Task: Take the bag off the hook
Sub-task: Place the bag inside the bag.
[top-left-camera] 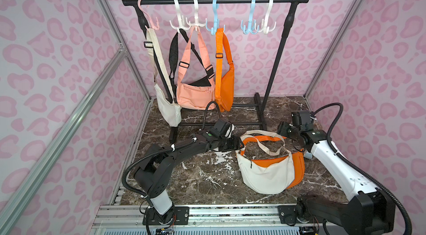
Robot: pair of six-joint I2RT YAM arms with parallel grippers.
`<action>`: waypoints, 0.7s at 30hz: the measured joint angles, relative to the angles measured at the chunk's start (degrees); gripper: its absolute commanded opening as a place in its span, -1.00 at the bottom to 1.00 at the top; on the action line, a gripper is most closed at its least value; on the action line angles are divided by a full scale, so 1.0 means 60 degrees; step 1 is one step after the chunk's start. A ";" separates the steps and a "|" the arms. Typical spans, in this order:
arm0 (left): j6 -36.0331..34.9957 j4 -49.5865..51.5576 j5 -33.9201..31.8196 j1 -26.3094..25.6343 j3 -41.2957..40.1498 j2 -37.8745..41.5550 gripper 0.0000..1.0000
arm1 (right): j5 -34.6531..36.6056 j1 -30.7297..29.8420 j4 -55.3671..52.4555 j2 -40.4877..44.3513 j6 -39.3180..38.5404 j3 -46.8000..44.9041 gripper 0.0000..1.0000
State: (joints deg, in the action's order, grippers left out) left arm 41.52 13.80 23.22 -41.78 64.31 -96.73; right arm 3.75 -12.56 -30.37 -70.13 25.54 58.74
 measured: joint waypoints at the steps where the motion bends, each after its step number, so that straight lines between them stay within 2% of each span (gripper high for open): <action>1: -0.0051 0.0004 0.0040 0.0018 -0.0076 0.0076 0.42 | 0.0164 -0.0262 -0.0004 -0.0022 -0.0098 0.0153 0.44; 5: -0.0262 0.0025 0.0095 0.0080 -0.0302 0.0423 0.41 | 0.0699 -0.1045 0.0044 -0.0109 -0.0401 0.0583 0.43; 16: -0.1024 0.0608 0.0029 0.0255 -0.0302 0.0943 0.44 | 0.1235 -0.2248 0.1198 -0.0441 -0.1031 0.1213 0.42; 18: -0.1242 0.0787 0.0229 0.0270 -0.0113 0.0794 0.56 | 0.1239 -0.2393 0.1519 -0.0678 -0.1115 0.1406 0.42; 21: -0.1381 0.0783 0.0834 0.0350 -0.0073 0.0597 0.55 | 0.1249 -0.2539 0.1902 -0.1049 -0.1191 0.1759 0.42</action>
State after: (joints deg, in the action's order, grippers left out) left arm 33.23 18.50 28.23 -39.68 63.88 -93.14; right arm 11.25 -27.79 -18.96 -76.42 18.39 69.30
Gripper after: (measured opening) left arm 0.787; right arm 0.711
